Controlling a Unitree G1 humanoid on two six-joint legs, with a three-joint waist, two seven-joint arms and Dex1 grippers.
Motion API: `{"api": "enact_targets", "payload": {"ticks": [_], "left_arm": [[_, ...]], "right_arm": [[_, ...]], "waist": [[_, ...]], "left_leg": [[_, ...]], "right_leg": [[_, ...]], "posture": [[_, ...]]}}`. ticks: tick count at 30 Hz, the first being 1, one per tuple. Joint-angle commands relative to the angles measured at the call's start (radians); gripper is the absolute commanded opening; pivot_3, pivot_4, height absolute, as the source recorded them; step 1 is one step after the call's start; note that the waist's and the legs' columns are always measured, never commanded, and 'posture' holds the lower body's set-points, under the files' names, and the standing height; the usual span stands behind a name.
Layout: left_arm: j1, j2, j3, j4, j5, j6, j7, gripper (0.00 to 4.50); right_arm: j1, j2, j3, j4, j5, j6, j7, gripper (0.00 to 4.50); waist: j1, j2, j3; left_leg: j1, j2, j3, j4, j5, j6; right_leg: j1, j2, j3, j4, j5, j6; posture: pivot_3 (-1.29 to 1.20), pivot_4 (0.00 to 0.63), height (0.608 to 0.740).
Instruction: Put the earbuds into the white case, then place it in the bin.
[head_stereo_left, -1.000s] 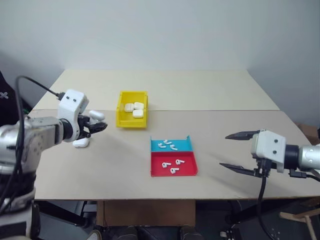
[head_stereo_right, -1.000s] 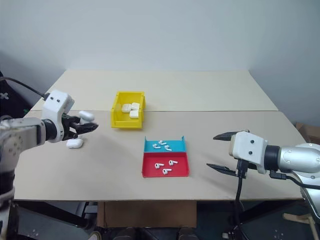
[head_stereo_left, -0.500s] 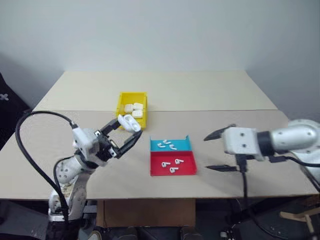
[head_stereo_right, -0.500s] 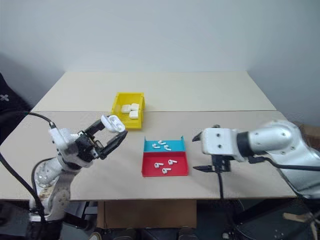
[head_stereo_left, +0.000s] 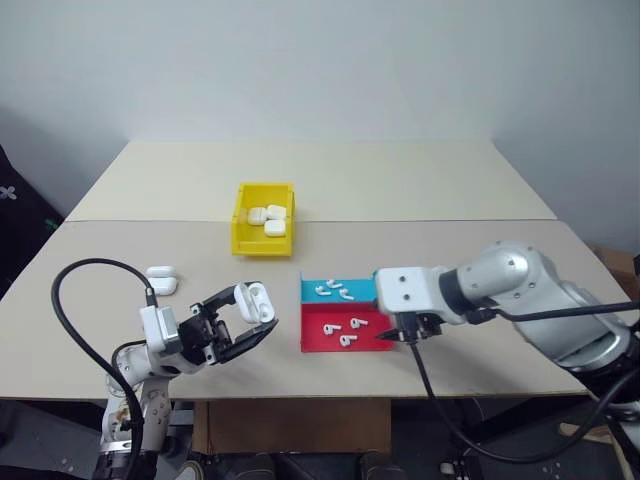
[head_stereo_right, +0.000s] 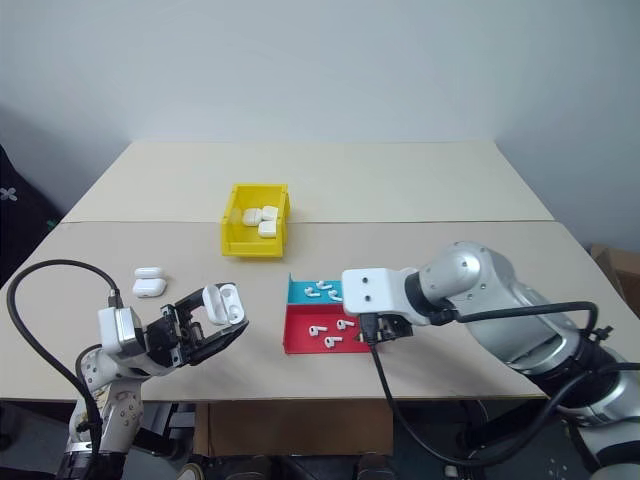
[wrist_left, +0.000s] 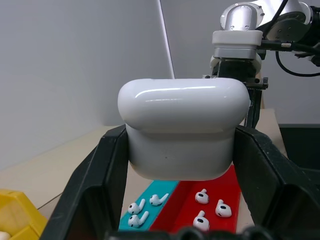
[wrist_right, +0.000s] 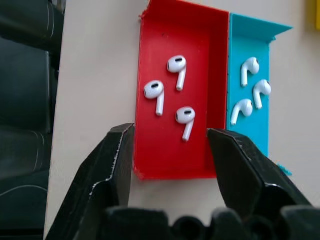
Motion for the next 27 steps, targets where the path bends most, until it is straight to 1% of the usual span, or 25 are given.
{"api": "enact_targets", "payload": {"ticks": [1,6,10,13,18,22,27], "left_arm": [[0.021,0.029,0.016,-0.022,0.003,-0.012,0.003,2.79],[0.073,0.059,0.021,-0.036,-0.001,-0.038,-0.03,2.79],[0.106,0.079,0.022,-0.033,0.009,-0.074,-0.061,2.79],[0.127,0.087,0.019,-0.042,0.016,-0.078,-0.05,2.79],[0.142,0.086,0.014,-0.066,0.036,-0.079,-0.009,2.79],[0.173,0.111,0.014,-0.113,0.047,-0.039,0.034,2.79],[0.182,0.119,0.011,-0.126,0.068,-0.044,0.062,2.79]], "right_arm": [[-0.064,0.04,0.058,0.012,-0.061,0.041,0.003,2.93],[-0.138,0.119,0.157,0.059,-0.11,0.098,0.017,2.93],[-0.166,0.148,0.211,0.095,-0.135,0.084,0.044,2.93],[-0.174,0.16,0.241,0.126,-0.154,0.039,0.066,2.33],[-0.178,0.198,0.255,0.182,-0.188,-0.012,0.077,2.33],[-0.176,0.223,0.259,0.221,-0.212,-0.051,0.085,2.33],[-0.167,0.244,0.263,0.264,-0.245,-0.104,0.098,2.33]], "waist": [[-0.002,0.0,0.0],[-0.007,0.0,0.0],[-0.005,0.0,0.0],[-0.006,0.0,0.0],[-0.009,0.0,0.0],[-0.013,0.0,0.0],[-0.019,0.0,0.0]], "left_leg": [[0.0,0.0,0.0,0.0,0.0,0.0],[0.0,0.0,0.0,0.0,0.0,0.0],[-0.001,0.0,0.0,0.0,0.0,0.0],[-0.001,0.0,0.0,0.0,0.0,0.0],[-0.001,0.001,0.0,0.0,0.0,0.0],[-0.001,0.001,0.0,0.0,0.0,0.0],[-0.001,0.001,0.0,-0.001,0.0,0.0]], "right_leg": [[0.0,0.0,0.0,0.0,0.0,0.0],[0.0,0.0,0.0,0.0,0.0,-0.001],[-0.001,0.0,-0.001,0.0,0.0,-0.001],[-0.001,0.0,-0.001,0.0,0.0,-0.001],[-0.001,0.0,-0.001,0.0,0.0,-0.001],[-0.001,0.0,-0.001,0.0,0.0,-0.001],[-0.001,0.0,-0.001,0.001,0.0,-0.001]], "posture": [[0.0,0.15,0.74],[0.0,0.15,0.74],[0.0,0.15,0.74],[0.0,0.15,0.74],[0.0,0.15,0.74],[0.0,0.15,0.74],[0.0,0.15,0.74]]}}
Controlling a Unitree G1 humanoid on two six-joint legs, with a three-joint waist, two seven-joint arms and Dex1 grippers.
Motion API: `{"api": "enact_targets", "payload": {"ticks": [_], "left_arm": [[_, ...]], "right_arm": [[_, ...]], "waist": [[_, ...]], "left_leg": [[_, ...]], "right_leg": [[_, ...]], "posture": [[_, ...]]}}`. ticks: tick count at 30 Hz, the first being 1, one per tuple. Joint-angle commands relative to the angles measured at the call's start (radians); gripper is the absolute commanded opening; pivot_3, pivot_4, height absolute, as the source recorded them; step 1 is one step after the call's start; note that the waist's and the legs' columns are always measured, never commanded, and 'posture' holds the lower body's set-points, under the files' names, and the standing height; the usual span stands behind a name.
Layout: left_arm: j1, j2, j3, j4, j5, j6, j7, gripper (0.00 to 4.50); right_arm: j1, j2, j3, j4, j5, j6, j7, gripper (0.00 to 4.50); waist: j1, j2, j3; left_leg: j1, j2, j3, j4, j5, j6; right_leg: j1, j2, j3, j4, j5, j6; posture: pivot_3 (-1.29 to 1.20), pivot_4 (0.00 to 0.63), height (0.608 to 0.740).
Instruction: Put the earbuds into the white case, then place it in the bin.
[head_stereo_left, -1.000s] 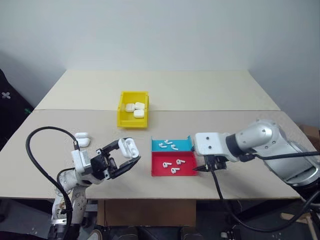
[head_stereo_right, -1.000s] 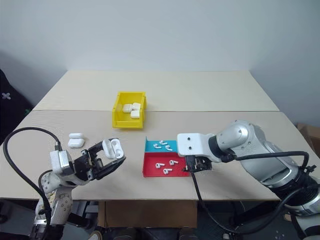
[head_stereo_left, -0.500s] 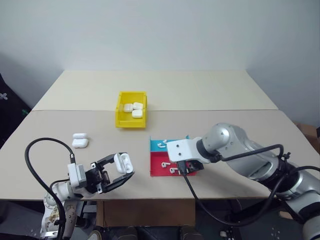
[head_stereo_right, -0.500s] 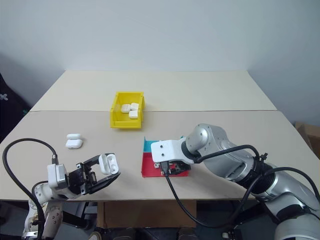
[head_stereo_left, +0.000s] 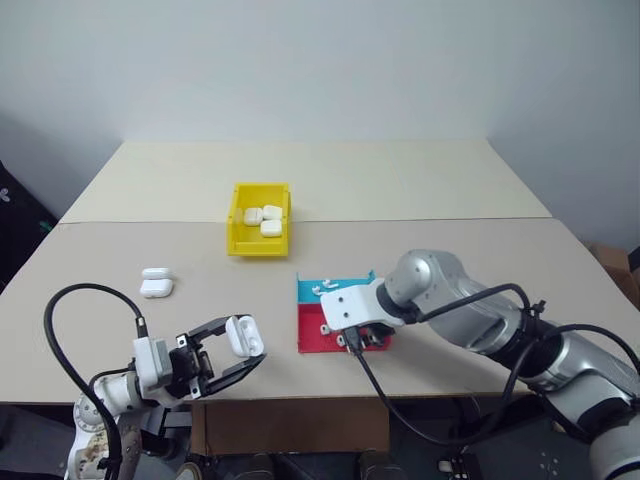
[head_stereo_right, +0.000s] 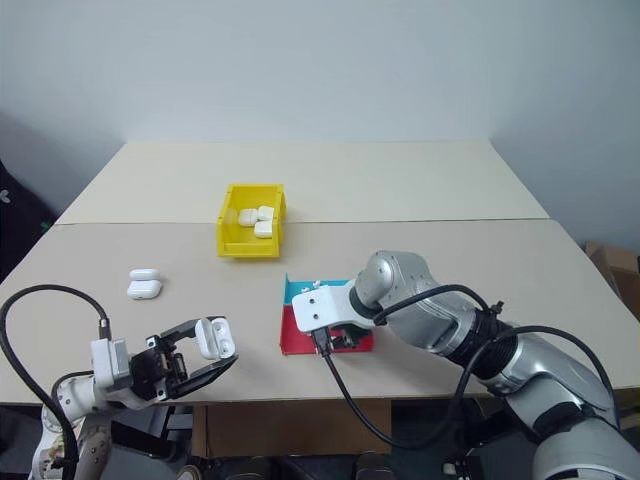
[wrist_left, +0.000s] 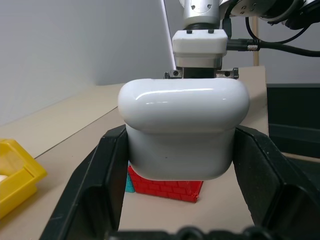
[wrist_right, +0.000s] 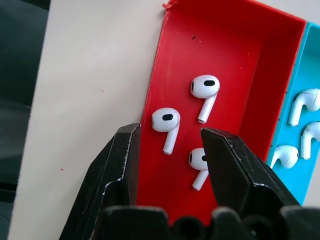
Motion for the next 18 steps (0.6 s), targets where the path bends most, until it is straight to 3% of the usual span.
{"api": "enact_targets", "payload": {"ticks": [1,18], "left_arm": [[0.008,0.019,0.006,-0.037,0.03,-0.001,0.043,2.79],[0.014,0.038,-0.004,-0.046,0.035,0.005,0.08,2.79]], "right_arm": [[-0.007,0.009,-0.002,0.014,-0.036,-0.06,0.014,2.33],[0.012,0.068,-0.002,0.063,-0.097,-0.103,0.064,2.33]], "waist": [[-0.001,0.0,0.0],[-0.003,0.0,0.0]], "left_leg": [[0.0,0.0,0.0,0.0,0.0,0.0],[0.0,0.0,0.0,0.0,0.0,0.0]], "right_leg": [[0.0,0.0,0.0,0.0,0.0,0.0],[0.0,0.0,0.0,0.0,0.0,0.0]], "posture": [[0.0,0.15,0.74],[0.0,0.15,0.74]]}}
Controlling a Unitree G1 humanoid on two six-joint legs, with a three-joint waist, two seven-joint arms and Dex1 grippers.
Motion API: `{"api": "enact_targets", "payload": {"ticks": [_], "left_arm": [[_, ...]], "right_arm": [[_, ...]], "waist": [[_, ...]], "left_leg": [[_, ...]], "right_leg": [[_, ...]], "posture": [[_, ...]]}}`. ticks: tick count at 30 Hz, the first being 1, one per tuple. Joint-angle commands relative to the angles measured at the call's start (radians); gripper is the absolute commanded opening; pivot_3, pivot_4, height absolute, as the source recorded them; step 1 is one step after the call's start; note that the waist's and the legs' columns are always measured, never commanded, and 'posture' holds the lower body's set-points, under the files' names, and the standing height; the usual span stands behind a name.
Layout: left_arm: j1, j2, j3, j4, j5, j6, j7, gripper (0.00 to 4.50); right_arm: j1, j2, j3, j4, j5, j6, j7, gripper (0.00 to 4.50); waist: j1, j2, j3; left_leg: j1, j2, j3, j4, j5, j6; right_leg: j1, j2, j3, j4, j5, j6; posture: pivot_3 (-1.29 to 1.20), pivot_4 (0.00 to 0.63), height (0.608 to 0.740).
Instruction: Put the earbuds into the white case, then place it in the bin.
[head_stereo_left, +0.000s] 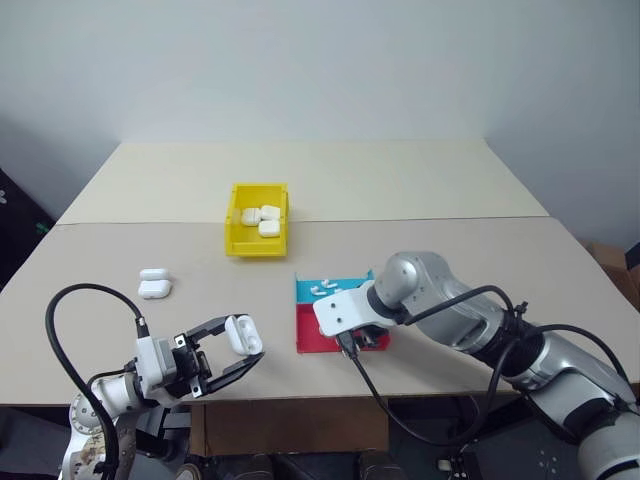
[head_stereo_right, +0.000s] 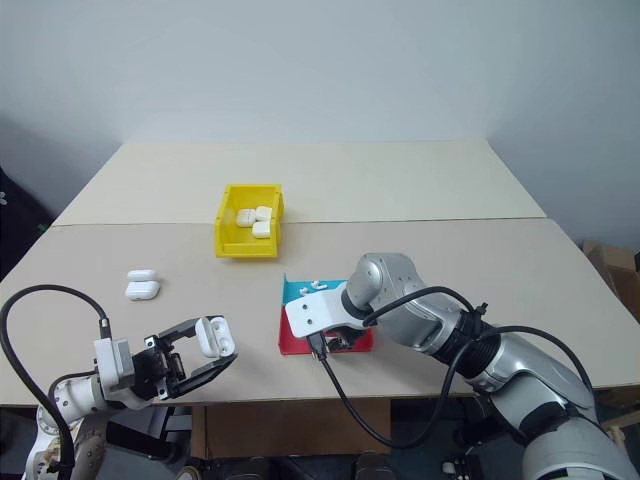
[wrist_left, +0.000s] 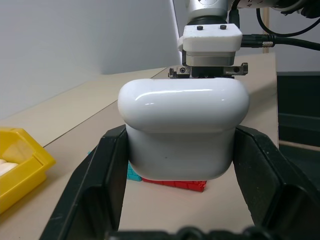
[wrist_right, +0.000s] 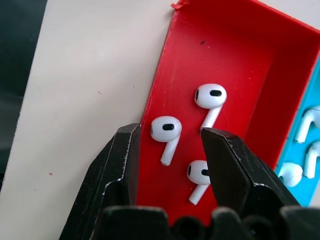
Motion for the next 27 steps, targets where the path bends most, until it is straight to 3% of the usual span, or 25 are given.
{"api": "enact_targets", "payload": {"ticks": [1,27], "left_arm": [[-0.006,0.013,0.001,-0.037,0.0,0.002,0.015,2.79],[0.047,0.029,0.005,-0.076,0.01,0.021,0.066,2.79]], "right_arm": [[-0.001,0.011,-0.005,0.002,-0.021,-0.023,0.01,2.33],[-0.004,0.048,-0.02,0.075,-0.066,-0.08,0.033,2.33]], "waist": [[0.0,0.0,0.0],[-0.002,0.0,0.0]], "left_leg": [[0.0,0.0,0.0,0.0,0.0,0.0],[0.0,0.0,0.0,-0.001,0.0,0.0]], "right_leg": [[0.0,0.0,0.0,0.0,0.0,0.0],[-0.001,0.0,0.0,0.0,0.0,0.0]], "posture": [[0.0,0.15,0.74],[0.0,0.15,0.74]]}}
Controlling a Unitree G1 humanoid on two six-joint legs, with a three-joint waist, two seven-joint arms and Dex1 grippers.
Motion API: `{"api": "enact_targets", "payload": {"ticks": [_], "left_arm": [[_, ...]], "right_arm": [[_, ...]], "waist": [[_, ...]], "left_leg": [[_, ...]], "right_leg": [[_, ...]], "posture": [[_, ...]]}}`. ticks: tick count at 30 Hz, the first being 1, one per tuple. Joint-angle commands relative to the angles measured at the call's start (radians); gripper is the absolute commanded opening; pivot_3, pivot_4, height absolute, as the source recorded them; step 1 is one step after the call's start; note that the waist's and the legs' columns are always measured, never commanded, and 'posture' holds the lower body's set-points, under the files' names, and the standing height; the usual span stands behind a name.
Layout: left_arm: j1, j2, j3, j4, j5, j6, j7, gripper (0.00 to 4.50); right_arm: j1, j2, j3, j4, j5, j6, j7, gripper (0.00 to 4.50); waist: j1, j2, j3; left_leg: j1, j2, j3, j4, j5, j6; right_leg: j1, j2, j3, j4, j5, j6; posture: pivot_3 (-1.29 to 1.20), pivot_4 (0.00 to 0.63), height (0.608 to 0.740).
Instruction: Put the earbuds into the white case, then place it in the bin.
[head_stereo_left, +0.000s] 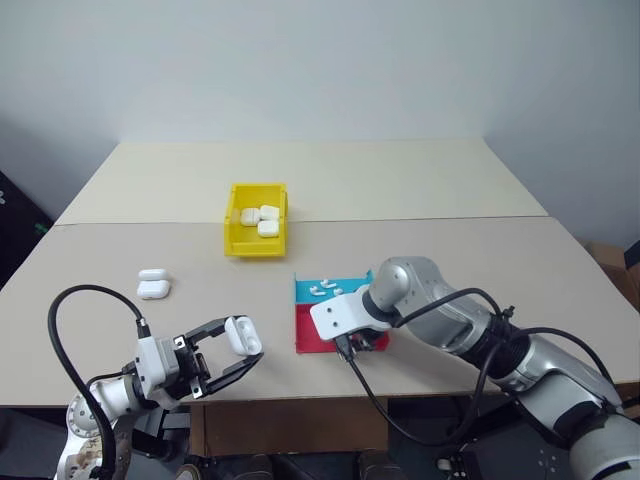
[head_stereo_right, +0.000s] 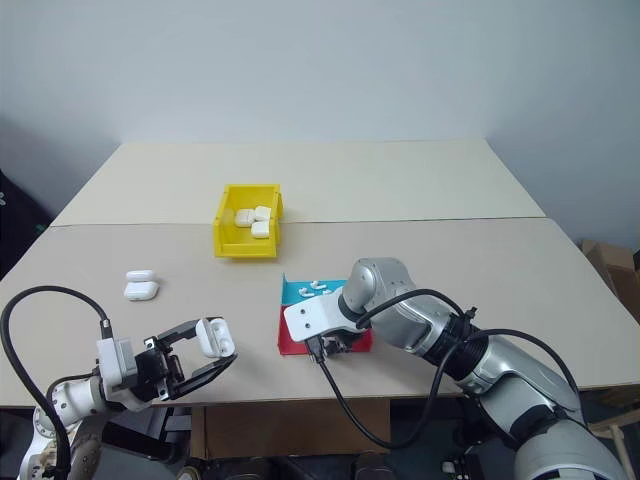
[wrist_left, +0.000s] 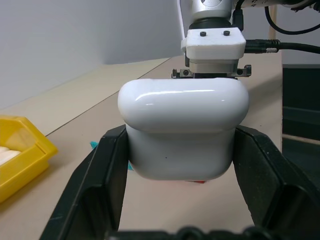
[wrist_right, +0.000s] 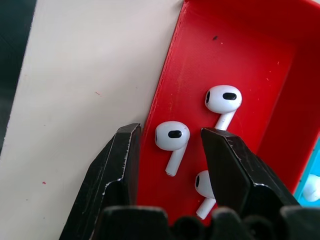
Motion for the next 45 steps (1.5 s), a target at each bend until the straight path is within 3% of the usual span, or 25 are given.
{"api": "enact_targets", "payload": {"ticks": [1,4,9,30,39,45], "left_arm": [[0.013,0.005,0.008,-0.052,-0.007,0.003,0.021,2.79],[0.018,0.003,0.001,-0.055,0.0,0.002,0.029,2.79],[0.023,0.01,-0.002,-0.059,-0.002,0.012,0.033,2.79],[0.012,0.021,-0.006,-0.071,0.005,0.039,0.048,2.79],[-0.054,0.006,-0.002,-0.073,-0.027,0.052,0.056,2.79],[-0.118,-0.033,-0.033,-0.162,-0.079,0.153,0.144,2.79]], "right_arm": [[-0.022,0.004,-0.023,0.0,-0.009,-0.024,0.019,2.33],[-0.025,0.006,-0.028,0.008,-0.012,-0.035,0.03,2.33],[-0.021,0.01,-0.036,0.007,-0.016,-0.044,0.041,1.07],[0.001,-0.025,-0.069,-0.074,-0.004,-0.047,0.071,1.07],[0.032,-0.027,-0.323,-0.227,0.18,0.19,0.03,1.07],[0.081,-0.042,-0.455,-0.275,0.263,0.234,-0.063,1.07]], "waist": [[0.0,0.0,0.0],[0.0,0.0,0.0],[0.0,0.0,0.0],[0.001,0.0,0.0],[0.002,0.0,0.0],[0.002,-0.001,0.0]], "left_leg": [[0.0,0.0,0.0,0.0,0.0,0.0],[0.0,0.0,0.0,0.0,0.0,0.0],[0.0,0.0,0.0,0.0,0.0,0.0],[0.0,0.0,0.0,0.0,0.0,0.0],[0.0,0.0,0.0,-0.001,0.0,0.0],[-0.001,0.0,0.0,-0.001,0.0,0.0]], "right_leg": [[0.0,0.0,0.0,0.0,0.0,0.0],[0.0,0.0,0.0,0.0,0.0,0.0],[0.0,0.0,0.0,0.0,0.0,0.0],[0.0,0.0,0.0,0.0,-0.001,0.0],[0.0,0.0,0.0,0.0,-0.001,0.0],[0.0,0.0,0.0,0.0,-0.001,0.0]], "posture": [[0.0,0.15,0.74],[0.0,0.15,0.74],[0.0,0.15,0.74],[0.0,0.15,0.74],[0.0,0.15,0.74],[0.0,0.15,0.74]]}}
